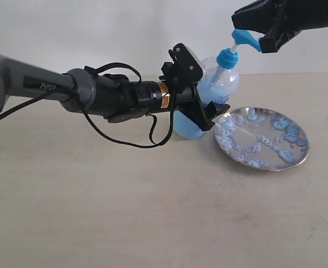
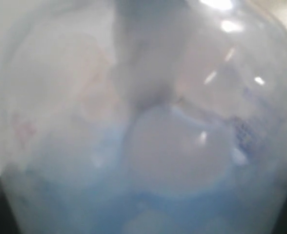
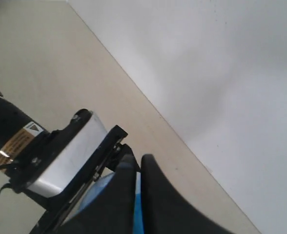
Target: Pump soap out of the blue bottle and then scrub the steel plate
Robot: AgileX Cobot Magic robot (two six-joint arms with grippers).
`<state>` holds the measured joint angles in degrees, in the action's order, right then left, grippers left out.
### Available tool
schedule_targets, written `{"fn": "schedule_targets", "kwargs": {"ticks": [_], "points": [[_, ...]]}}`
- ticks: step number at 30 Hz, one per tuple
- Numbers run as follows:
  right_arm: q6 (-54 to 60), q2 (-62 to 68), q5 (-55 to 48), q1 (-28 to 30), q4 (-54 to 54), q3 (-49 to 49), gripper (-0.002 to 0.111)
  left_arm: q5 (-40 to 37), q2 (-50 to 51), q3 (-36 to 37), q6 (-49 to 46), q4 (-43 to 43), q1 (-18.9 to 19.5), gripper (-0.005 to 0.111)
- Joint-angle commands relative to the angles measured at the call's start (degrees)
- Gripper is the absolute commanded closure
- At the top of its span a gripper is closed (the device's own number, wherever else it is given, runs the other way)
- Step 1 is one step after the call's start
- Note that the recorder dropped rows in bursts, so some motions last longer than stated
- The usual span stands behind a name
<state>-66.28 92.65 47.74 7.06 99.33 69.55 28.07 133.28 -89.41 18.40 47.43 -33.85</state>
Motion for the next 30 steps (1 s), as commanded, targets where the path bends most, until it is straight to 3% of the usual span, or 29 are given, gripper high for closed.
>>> {"fn": "schedule_targets", "kwargs": {"ticks": [1, 11, 30], "points": [[-1.3, 0.6, -5.7, -0.8, 0.4, 0.0, 0.108, 0.8, -0.4, -1.2, 0.1, -0.7, -0.4, 0.103], [-5.5, 1.1, -9.6, -0.8, 0.6, 0.0, 0.108, 1.4, 0.7, -1.2, 0.2, -0.5, -0.6, 0.103], [-5.6, 14.1, -8.5, -3.0, 0.6, 0.0, 0.108, 3.9, 0.7, -1.2, 0.2, -0.5, -0.6, 0.103]]}}
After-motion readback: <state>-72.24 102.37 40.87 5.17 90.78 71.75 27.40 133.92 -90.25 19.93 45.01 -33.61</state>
